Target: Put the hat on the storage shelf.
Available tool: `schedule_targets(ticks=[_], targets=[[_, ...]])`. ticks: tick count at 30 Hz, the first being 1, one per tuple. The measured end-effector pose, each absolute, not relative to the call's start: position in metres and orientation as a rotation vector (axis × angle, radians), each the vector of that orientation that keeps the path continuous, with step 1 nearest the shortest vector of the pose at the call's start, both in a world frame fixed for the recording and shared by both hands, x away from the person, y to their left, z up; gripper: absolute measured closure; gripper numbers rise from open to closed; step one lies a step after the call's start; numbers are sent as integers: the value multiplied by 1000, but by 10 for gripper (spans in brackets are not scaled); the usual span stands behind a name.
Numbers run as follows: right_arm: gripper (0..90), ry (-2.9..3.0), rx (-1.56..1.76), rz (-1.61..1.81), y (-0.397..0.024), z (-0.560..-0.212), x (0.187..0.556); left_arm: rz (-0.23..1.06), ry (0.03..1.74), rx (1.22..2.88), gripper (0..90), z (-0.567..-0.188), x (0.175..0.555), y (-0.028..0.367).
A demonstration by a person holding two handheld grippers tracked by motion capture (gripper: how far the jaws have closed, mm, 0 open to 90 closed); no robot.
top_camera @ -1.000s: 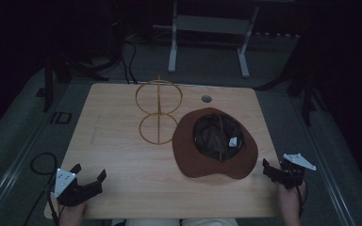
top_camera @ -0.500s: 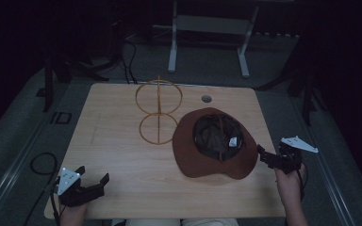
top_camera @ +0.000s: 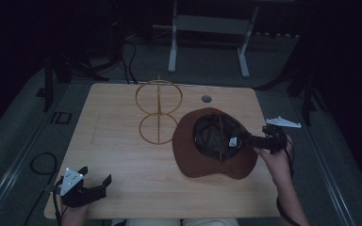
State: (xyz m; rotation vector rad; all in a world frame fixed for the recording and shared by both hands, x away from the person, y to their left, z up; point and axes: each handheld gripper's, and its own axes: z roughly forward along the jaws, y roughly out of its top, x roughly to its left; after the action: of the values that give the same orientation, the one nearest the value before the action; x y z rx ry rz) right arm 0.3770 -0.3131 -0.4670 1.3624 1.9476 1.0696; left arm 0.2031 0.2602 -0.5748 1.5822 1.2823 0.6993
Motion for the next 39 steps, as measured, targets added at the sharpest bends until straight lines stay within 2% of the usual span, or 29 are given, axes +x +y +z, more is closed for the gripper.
schedule_targets(ticks=[3,7,10,14,17,22,30,37,39], targets=[[175,1954,1330,1058,-308,-467,385,698,1279,1589,32,-575,203,260],[228,2009,1359,1127,-302,-469,408,688,1284,1597,32,-576,205,260],[216,2041,1356,1129,-299,-472,417,686,1281,1601,32,-576,205,260],[239,2088,1348,1044,-288,-480,432,676,1278,1602,32,-576,205,259],[288,2108,1313,948,-279,-487,442,662,1275,1612,32,-576,206,259],[286,2130,1304,863,-271,-497,457,681,1272,1614,32,-575,205,258],[347,2158,1342,823,-266,-510,475,663,1271,1621,32,-576,206,258],[437,2173,1328,756,-263,-524,481,667,1279,1623,32,-577,206,258],[498,2162,1318,737,-262,-526,481,668,1290,1625,32,-578,206,258]])
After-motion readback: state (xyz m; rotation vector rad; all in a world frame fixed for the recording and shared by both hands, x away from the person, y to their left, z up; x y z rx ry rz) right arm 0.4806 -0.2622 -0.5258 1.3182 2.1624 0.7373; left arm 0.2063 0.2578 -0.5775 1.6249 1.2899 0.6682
